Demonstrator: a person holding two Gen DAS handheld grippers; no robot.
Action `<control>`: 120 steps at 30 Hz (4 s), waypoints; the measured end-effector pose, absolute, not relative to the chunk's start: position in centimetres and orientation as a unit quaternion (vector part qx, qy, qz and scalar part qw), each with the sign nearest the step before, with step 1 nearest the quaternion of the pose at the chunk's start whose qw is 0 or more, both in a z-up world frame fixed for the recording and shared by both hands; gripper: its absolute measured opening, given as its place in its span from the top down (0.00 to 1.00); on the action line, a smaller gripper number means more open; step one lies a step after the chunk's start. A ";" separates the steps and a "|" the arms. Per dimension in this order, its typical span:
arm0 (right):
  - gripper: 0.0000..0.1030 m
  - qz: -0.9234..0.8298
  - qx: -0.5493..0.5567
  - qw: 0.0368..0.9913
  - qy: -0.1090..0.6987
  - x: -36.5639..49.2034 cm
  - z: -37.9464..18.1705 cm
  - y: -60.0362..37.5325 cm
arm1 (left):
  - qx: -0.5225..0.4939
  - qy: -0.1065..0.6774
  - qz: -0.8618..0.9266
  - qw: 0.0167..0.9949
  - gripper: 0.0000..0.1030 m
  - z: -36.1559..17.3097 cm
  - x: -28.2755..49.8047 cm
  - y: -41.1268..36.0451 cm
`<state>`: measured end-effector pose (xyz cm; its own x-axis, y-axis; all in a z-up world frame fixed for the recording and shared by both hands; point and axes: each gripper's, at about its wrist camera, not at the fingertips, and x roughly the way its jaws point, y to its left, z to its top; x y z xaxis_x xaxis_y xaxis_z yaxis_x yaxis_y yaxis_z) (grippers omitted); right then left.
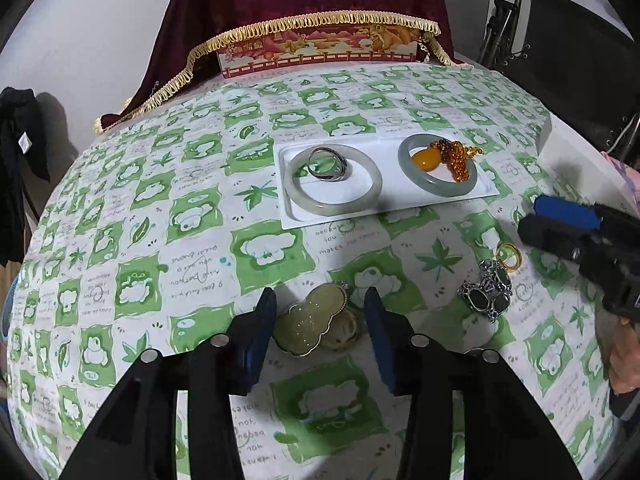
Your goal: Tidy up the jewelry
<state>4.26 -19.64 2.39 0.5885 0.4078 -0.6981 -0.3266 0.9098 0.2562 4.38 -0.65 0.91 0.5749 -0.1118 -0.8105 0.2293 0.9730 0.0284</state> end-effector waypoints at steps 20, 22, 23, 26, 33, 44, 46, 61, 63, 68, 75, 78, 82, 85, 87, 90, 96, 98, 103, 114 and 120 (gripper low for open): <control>0.71 0.217 0.023 0.873 0.435 3.2 1.0 -18.7 | 0.076 0.444 -0.099 0.887 0.74 0.9 2.5 -1.1; 0.74 0.217 0.028 0.872 0.438 3.5 0.9 -18.8 | 0.078 0.444 -0.097 0.888 0.74 0.9 2.5 -1.2; 0.74 0.216 0.025 0.873 0.438 3.5 0.9 -18.7 | 0.079 0.443 -0.096 0.888 0.74 0.9 2.5 -1.3; 0.74 0.210 0.009 0.874 0.438 3.7 0.9 -18.1 | 0.083 0.442 -0.095 0.888 0.74 0.9 2.5 -1.4; 0.80 0.194 -0.018 0.879 0.436 3.8 1.0 -17.5 | 0.100 0.431 -0.089 0.892 0.82 1.2 2.3 -1.9; 0.81 0.204 -0.007 0.891 0.406 2.9 1.9 -18.0 | 0.112 0.412 -0.083 0.900 0.89 1.8 1.7 -2.3; 0.81 0.206 -0.010 0.895 0.397 2.6 2.2 -17.9 | 0.114 0.408 -0.080 0.902 0.90 2.0 1.6 -2.3; 0.80 0.208 0.001 0.908 0.364 1.9 3.6 -18.5 | 0.105 0.368 -0.069 0.921 0.92 3.8 0.8 -1.9; 0.80 0.208 0.003 0.910 0.358 1.8 3.8 -18.6 | 0.105 0.363 -0.067 0.924 0.92 4.0 0.7 -1.8; 0.80 0.207 0.005 0.913 0.353 1.6 4.0 -18.7 | 0.081 0.347 -0.061 0.932 0.92 5.3 0.5 -0.4; 0.80 0.211 0.005 0.915 0.343 1.3 4.4 -18.7 | 0.061 0.334 -0.083 0.937 0.92 6.1 0.0 0.0; 0.81 0.211 0.006 0.915 0.344 1.2 4.4 -18.7 | 0.059 0.339 -0.094 0.934 0.92 5.8 0.1 -0.2; 0.80 0.211 0.009 0.913 0.350 1.3 4.3 -18.7 | 0.047 0.379 -0.106 0.918 0.55 4.2 0.6 -0.1; 0.80 0.212 0.009 0.912 0.351 1.3 4.3 -18.7 | 0.058 0.384 -0.108 0.915 0.54 3.6 0.7 -0.4; 0.81 0.213 0.011 0.912 0.352 1.3 4.3 -18.7 | 0.072 0.395 -0.107 0.909 0.54 2.8 1.2 -0.9; 0.80 0.213 0.011 0.911 0.352 1.3 4.3 -18.8 | 0.083 0.417 -0.102 0.899 0.55 1.7 2.2 -1.2; 0.80 0.215 0.008 0.909 0.357 1.4 4.0 -18.5 | 0.077 0.439 -0.103 0.889 0.72 0.8 3.7 -0.7; 0.80 0.214 0.009 0.909 0.357 1.4 4.0 -18.6 | 0.081 0.433 -0.104 0.892 0.72 1.0 3.4 -0.8; 0.80 0.214 0.013 0.911 0.353 1.4 4.1 -18.8 | 0.079 0.403 -0.101 0.906 0.72 2.5 2.4 -0.8; 0.80 0.219 0.017 0.923 0.317 0.9 5.1 -19.1 | 0.060 0.353 -0.099 0.928 0.72 6.6 3.3 -0.7; 0.80 0.215 0.034 0.927 0.306 3.6 6.6 -19.1 | 0.051 0.346 -0.103 0.931 0.72 7.7 6.0 -1.2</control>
<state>3.55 -19.12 6.56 0.7203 0.4196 -0.5523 -0.3786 0.9051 0.1938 5.97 -1.23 7.70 0.7398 -0.1554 -0.6546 0.2265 0.9737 0.0249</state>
